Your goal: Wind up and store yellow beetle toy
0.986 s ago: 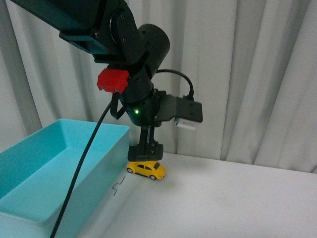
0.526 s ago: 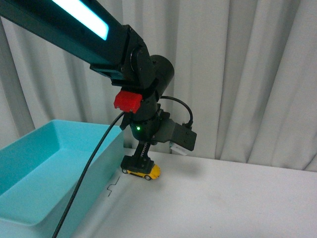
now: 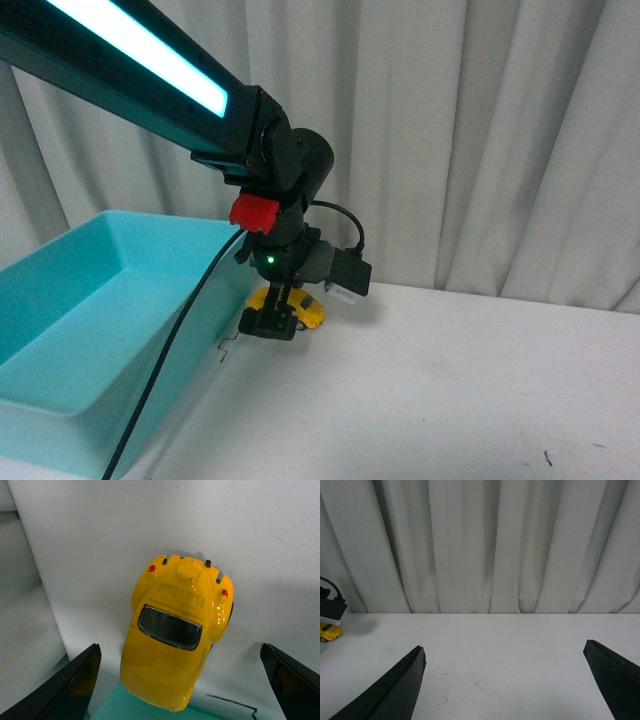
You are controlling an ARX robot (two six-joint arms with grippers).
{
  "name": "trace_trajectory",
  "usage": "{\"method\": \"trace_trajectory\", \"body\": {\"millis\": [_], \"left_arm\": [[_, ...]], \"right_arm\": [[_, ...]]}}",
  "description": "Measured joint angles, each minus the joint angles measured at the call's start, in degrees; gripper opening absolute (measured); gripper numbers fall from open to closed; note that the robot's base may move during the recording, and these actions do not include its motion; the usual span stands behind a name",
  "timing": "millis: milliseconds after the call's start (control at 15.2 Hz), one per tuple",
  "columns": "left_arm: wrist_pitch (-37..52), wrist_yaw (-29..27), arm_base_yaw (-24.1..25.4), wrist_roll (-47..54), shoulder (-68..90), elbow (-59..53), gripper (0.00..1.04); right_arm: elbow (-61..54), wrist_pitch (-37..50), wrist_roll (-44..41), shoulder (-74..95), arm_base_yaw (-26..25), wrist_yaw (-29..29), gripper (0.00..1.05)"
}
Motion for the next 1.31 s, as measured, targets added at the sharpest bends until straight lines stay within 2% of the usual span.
{"method": "trace_trajectory", "body": {"millis": [263,394,460,526,657,854,986,1183,1315], "left_arm": [[0.55,0.37,0.13,0.0,0.31,0.26,0.95],[1.2,0.35,0.33,0.0,0.39,0.26,0.79],[2.6,-0.26,0.35,-0.2,0.37,-0.83,0.55],[3.5,-0.39,0.13,-0.31,-1.31,-3.06,0.4],[2.51,5.35,-1.9,1.18,-4.44,-6.56,0.4],[3.15,14.84,-4.57,-5.33,-10.97,-9.92,0.4],[4.39,19.82,-4.35,-10.23,-16.39,-11.17,0.39],[12.15,28.79,2.82,-24.81,-30.16,-15.34,0.39],[14.93,29.09,8.48,-34.62,-35.56,-17.97,0.39]], "right_arm": [[0.0,0.0,0.0,0.0,0.0,0.0,0.98],[0.0,0.0,0.0,0.0,0.0,0.0,0.98],[0.0,0.0,0.0,0.0,0.0,0.0,0.98],[0.0,0.0,0.0,0.0,0.0,0.0,0.98],[0.0,0.0,0.0,0.0,0.0,0.0,0.98],[0.0,0.0,0.0,0.0,0.0,0.0,0.98],[0.0,0.0,0.0,0.0,0.0,0.0,0.98],[0.0,0.0,0.0,0.0,0.0,0.0,0.98],[0.0,0.0,0.0,0.0,0.0,0.0,0.98]]}}
